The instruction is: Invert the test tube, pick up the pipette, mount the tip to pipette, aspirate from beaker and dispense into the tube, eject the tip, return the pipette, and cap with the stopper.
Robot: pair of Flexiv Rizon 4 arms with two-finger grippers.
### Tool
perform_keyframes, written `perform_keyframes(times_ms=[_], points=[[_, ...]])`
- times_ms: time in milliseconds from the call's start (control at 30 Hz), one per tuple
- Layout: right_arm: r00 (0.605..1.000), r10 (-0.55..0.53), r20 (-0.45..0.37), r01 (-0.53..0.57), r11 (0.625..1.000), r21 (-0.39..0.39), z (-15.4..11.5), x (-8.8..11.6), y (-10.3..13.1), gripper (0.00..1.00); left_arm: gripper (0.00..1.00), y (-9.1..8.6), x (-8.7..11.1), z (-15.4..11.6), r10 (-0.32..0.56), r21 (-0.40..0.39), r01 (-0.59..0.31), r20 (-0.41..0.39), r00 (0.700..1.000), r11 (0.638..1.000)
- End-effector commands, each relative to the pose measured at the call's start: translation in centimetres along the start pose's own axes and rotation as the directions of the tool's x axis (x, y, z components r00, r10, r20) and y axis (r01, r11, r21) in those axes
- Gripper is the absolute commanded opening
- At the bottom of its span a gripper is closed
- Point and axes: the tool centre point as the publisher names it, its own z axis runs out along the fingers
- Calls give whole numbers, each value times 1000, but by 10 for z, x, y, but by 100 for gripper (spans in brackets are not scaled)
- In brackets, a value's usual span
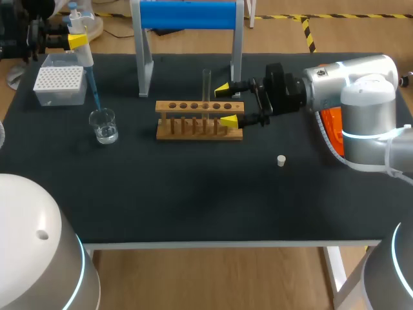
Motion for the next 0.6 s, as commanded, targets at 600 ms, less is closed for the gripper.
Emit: perform_keyframes(times_ms=[600], points=[[984, -85, 158, 58, 984, 166, 37, 10, 12, 100, 0, 0, -1, -1, 2, 2, -2, -4, 1000, 1000]])
